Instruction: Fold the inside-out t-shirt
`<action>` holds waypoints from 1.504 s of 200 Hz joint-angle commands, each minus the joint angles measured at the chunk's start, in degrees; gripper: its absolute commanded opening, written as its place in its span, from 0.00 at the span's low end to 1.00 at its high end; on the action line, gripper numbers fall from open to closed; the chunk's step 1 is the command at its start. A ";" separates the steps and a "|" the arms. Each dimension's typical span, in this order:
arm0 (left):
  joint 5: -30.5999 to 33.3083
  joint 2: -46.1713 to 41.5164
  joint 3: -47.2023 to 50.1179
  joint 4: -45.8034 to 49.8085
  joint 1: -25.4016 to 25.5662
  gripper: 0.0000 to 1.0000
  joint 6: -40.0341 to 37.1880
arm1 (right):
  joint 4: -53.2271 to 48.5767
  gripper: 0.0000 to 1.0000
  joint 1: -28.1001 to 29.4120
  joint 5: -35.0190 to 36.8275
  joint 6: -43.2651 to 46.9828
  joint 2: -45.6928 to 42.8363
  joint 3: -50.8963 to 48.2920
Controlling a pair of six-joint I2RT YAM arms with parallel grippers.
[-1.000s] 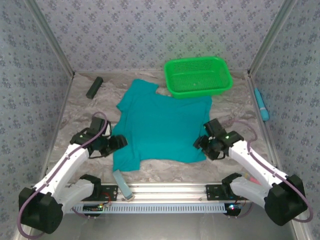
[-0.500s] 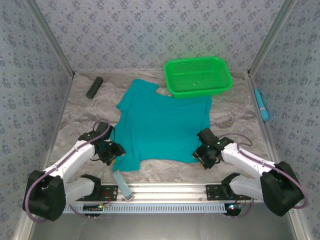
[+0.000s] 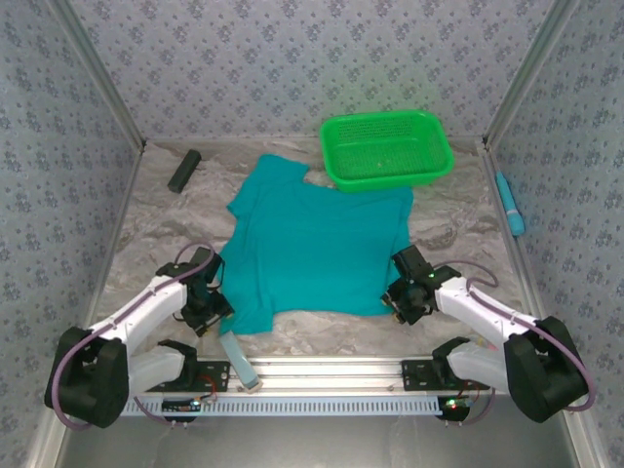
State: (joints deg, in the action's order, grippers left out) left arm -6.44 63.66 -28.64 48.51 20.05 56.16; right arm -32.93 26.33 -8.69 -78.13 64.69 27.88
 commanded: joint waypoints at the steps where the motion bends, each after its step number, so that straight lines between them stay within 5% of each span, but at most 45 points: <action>1: -3.36 1.54 0.23 -4.43 2.01 0.44 1.23 | 1.46 0.35 -1.12 4.65 1.09 1.03 -0.51; 18: -2.59 2.78 -1.85 -4.95 4.64 0.35 1.14 | 2.25 0.28 -1.07 4.30 0.60 1.04 -0.74; 38: -2.25 2.15 -3.34 -4.05 5.73 0.00 1.36 | 0.23 0.00 -1.82 3.28 -0.67 1.07 -0.78; 78: -0.91 -4.79 -9.52 5.77 5.74 0.00 4.40 | -15.35 0.00 -2.01 11.62 -7.06 -6.51 1.55; 110: -6.26 -5.61 -15.91 14.45 6.10 0.00 8.66 | -31.73 0.02 -2.09 16.18 -6.68 -3.38 11.32; 136: -11.51 -5.66 -14.16 23.47 6.40 0.00 14.02 | -31.01 0.01 -2.06 9.59 -9.42 -4.08 10.15; 156: -14.82 -9.11 -10.84 26.76 6.60 0.00 20.05 | -33.70 0.02 -1.98 12.86 -10.45 -4.33 11.76; 187: -10.56 -13.73 -12.97 26.88 6.61 0.00 25.57 | -39.62 0.07 -3.25 17.50 -7.93 -3.25 17.82; 235: -9.13 3.36 -25.55 21.72 6.64 0.00 23.99 | -39.64 0.07 -6.67 22.11 -5.48 6.19 24.07; 301: -7.74 24.76 -42.90 18.22 6.57 0.00 23.47 | -31.82 0.10 -11.45 19.50 -0.55 19.49 31.32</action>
State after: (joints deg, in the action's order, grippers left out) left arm -15.20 83.11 -66.50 66.04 26.65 78.78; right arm -65.95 16.25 9.45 -81.56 80.27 54.19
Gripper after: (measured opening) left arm 0.046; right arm 0.096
